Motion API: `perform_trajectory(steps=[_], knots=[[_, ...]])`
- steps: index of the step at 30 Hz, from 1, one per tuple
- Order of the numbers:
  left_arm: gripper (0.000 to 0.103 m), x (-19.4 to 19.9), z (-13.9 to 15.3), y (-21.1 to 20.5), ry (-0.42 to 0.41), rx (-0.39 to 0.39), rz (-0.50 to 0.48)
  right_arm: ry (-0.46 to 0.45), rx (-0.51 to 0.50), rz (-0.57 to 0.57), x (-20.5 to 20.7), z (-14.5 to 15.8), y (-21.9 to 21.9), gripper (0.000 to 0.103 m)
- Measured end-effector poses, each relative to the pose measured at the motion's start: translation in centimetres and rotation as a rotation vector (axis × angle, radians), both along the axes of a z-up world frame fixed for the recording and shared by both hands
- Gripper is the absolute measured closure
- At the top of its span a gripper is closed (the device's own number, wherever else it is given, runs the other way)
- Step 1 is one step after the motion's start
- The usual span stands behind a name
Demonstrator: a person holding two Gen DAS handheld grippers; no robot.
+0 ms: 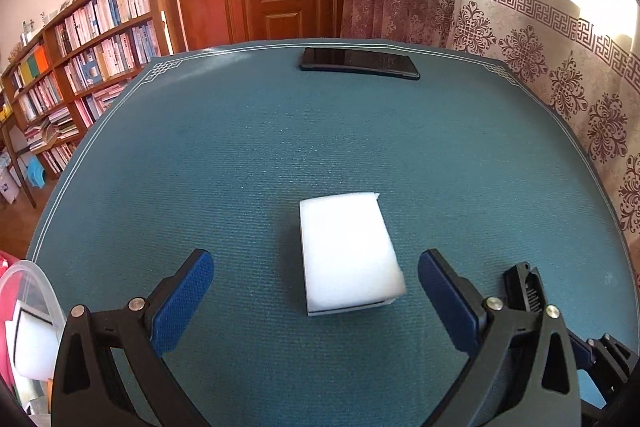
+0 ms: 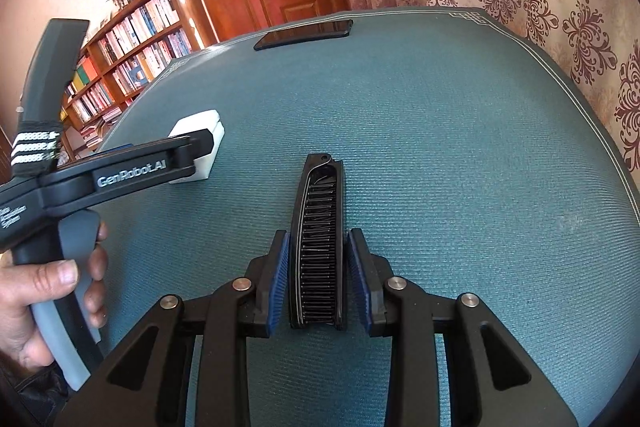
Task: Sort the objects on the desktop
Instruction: 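Grasp the white sponge block with left tool while right tool holds the comb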
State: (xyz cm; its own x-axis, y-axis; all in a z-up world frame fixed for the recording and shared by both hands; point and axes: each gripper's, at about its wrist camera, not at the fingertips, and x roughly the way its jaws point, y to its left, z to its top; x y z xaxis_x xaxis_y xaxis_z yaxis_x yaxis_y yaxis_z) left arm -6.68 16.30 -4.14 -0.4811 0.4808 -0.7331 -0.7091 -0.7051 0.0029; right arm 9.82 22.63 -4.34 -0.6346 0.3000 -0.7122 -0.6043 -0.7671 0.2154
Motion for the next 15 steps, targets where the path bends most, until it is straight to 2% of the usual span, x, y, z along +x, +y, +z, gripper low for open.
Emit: perform_trajectory(steps=[11,15], knots=[[0.001,-0.8,-1.3,1.2,-0.007,-0.019,-0.003,0.003,-0.002,0.001,0.0,0.0,0.1,0.07],[0.005,-1.1,-1.8,1.4,-0.03,-0.028,-0.01,0.002,-0.001,0.001,-0.1,0.0,0.1,0.07]])
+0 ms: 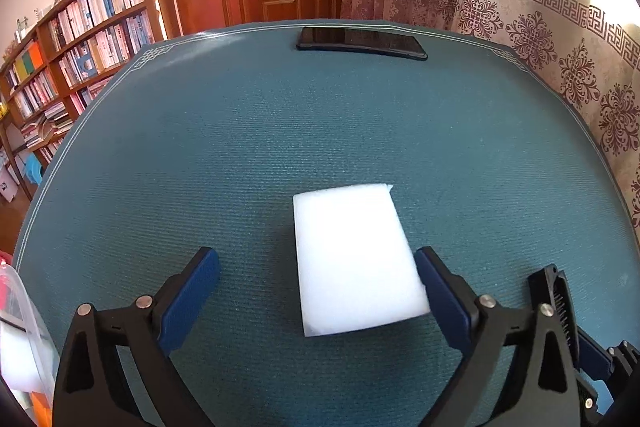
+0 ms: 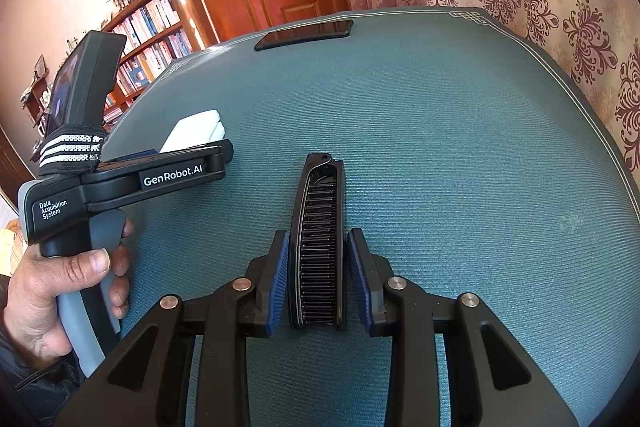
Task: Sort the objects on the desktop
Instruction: 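Grasp the white sponge block with left tool while right tool holds the comb, then carry the sponge block and comb over the clear bowl with both tools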
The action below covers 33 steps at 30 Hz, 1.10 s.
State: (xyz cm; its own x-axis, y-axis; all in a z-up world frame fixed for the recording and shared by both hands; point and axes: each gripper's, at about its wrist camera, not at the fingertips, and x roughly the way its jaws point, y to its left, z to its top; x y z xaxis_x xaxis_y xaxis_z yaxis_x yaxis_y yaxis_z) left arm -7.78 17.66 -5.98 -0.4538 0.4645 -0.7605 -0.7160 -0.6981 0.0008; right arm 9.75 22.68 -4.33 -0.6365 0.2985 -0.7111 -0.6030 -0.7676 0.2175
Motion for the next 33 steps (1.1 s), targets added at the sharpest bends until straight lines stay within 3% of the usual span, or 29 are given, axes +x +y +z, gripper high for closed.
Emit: perform_trajectory(steps=[7,12,33], knots=[[0.023,0.0,0.3,0.2,0.014,0.013,-0.009,0.0,-0.001,0.0,0.0,0.1,0.0,0.07],[0.049,1.1,0.5,0.5,0.036,0.018,-0.06,0.001,0.0,0.0,0.0,0.1,0.0,0.07],[0.051,3.9,1.3,-2.6,0.079,0.018,-0.025,0.009,-0.005,0.001,0.1,0.1,0.1,0.071]])
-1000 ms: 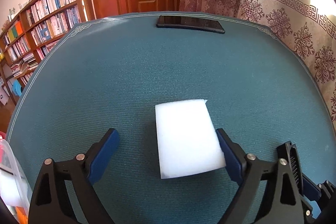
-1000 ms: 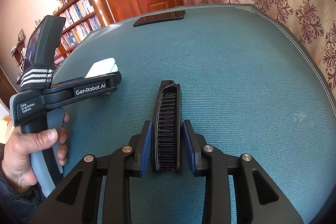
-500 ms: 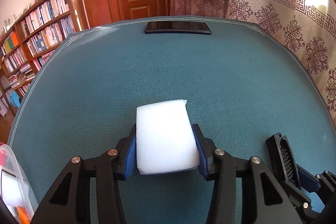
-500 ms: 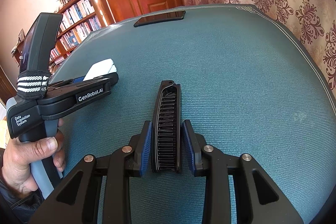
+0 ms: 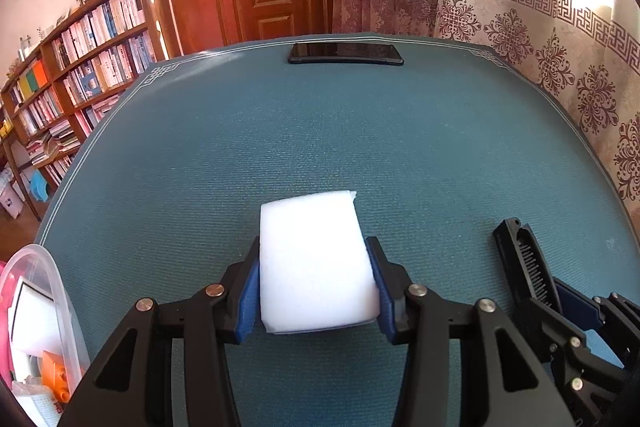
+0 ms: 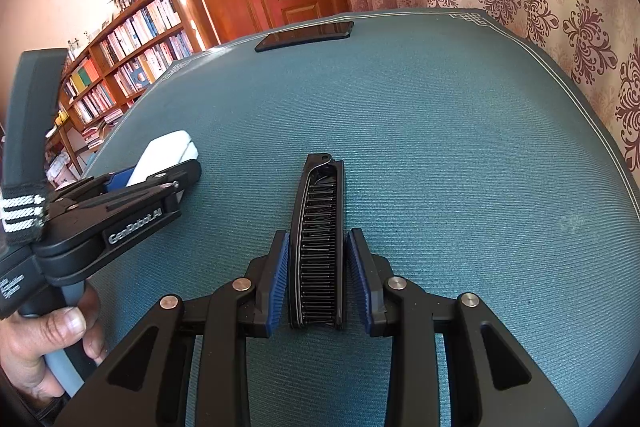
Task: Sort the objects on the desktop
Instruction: 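Carry the sponge block and comb over the clear bowl with both tools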
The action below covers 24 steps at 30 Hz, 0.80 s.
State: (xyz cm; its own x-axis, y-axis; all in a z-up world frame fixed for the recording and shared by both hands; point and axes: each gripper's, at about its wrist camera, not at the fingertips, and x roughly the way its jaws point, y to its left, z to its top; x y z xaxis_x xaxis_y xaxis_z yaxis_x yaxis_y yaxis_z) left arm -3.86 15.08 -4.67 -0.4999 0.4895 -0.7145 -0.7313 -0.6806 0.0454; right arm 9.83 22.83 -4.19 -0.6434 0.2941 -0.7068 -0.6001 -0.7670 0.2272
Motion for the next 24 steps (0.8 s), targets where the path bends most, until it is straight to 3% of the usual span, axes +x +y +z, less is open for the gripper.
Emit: perform_trajectory(steps=[12,24], knots=[[0.051,1.4,2.5,-3.4,0.02,0.058,0.011,0.017,-0.028,-0.003,0.3,0.2,0.2,0.071],[0.051,1.7,5.5,-8.4,0.037,0.153,0.063,0.072,-0.156,0.034,0.4,0.6,0.2,0.071]])
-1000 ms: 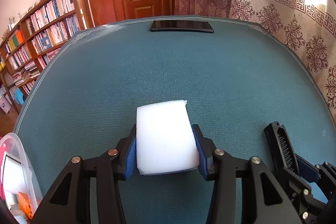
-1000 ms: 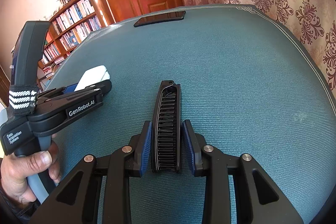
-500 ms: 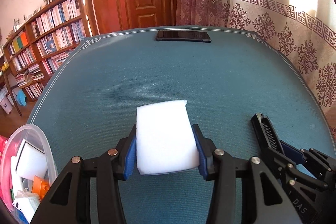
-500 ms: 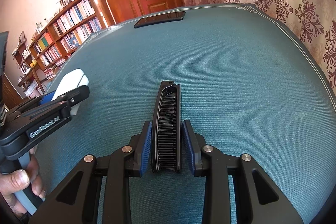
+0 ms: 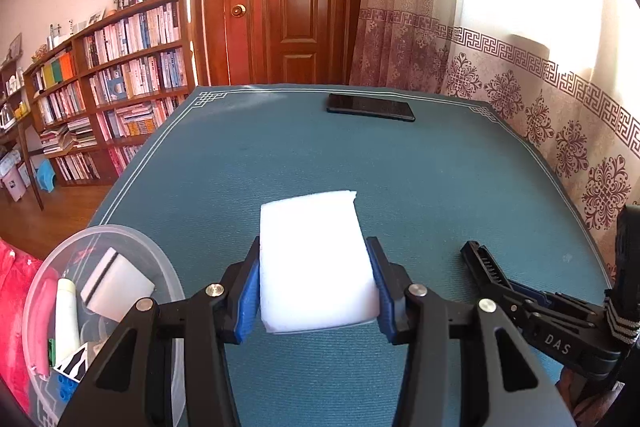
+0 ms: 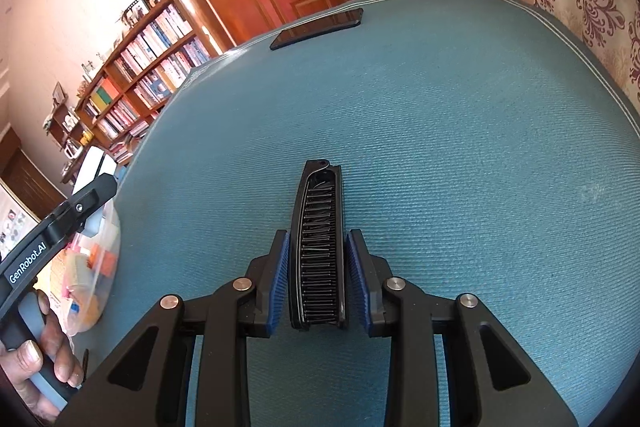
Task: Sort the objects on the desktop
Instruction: 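Carry the sponge block and comb over the clear bowl with both tools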
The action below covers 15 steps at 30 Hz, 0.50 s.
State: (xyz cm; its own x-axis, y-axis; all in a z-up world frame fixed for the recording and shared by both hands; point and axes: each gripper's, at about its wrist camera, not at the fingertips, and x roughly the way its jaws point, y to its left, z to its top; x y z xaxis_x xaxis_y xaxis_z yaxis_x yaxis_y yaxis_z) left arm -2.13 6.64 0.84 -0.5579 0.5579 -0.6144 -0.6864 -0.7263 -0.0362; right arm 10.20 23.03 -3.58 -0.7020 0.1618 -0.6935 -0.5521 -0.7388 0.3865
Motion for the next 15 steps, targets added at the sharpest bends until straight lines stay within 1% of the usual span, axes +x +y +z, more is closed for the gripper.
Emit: perform_trajectory(steps=[7,15], knots=[[0.051,-0.8,0.7,-3.3,0.0,0.034,0.067,0.02,0.004,0.023,0.2,0.6,-0.8,0.071],[0.051,-2.3,0.9,-6.9,-0.002,0.056,0.141,0.053,-0.054,0.055,0.2,0.9,-1.8,0.071]])
